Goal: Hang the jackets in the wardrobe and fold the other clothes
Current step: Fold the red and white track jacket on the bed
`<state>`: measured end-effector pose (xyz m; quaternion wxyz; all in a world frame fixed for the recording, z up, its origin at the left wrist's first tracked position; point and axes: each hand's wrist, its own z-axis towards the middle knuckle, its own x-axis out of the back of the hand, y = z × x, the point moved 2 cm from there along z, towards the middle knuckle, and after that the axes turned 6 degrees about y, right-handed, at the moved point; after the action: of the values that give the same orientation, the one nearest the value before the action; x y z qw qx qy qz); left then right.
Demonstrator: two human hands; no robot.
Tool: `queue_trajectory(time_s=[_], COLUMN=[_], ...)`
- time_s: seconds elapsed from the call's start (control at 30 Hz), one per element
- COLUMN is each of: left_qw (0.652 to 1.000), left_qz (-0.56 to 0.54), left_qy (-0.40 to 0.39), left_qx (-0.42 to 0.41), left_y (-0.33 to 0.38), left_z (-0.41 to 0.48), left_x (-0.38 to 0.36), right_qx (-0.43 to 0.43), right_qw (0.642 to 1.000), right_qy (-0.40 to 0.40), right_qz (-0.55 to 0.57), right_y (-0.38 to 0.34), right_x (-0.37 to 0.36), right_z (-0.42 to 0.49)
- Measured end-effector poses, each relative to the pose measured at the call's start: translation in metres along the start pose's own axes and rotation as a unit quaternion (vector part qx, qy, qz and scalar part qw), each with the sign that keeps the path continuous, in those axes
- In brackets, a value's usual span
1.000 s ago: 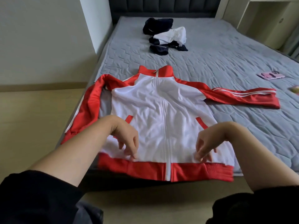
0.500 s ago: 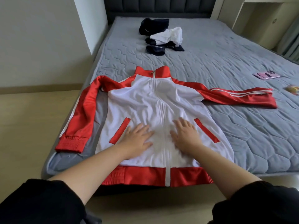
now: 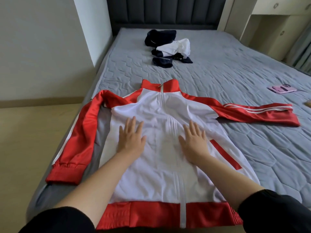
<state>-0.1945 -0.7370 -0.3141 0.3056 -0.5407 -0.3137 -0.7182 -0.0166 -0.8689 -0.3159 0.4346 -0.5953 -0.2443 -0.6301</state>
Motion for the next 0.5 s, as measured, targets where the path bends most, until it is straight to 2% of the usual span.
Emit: queue_trajectory(time_s=[0.07,0.13,0.27,0.43,0.5], left_qw=[0.999,0.997,0.997,0.992,0.987], left_qz=[-0.028,-0.049,-0.040,-0.056,-0.081], left_qy=[0.009,0.015,-0.033,-0.108,-0.136], left_qx=[-0.037,-0.056,-0.062,-0.016,0.015], left_y=[0.017,0.032,0.061,0.097,0.106], left_z=[0.017,0.042,0.093,0.140,0.155], left_x=[-0.004,-0.007,-0.019,-0.044,-0.057], right_qx=[0.054,0.060,-0.032,-0.143,-0.182], right_qw=[0.998,0.997,0.998,0.986,0.981], right_qy=[0.023,0.045,0.040,0.075,0.064], right_qz=[-0.002,0.004,0.024,0.047,0.040], right_y=[-0.011,-0.011,0.021,0.084,0.106], right_x=[-0.002,-0.002,0.003,0.013,0.016], right_z=[0.019,0.048,0.112,0.168,0.186])
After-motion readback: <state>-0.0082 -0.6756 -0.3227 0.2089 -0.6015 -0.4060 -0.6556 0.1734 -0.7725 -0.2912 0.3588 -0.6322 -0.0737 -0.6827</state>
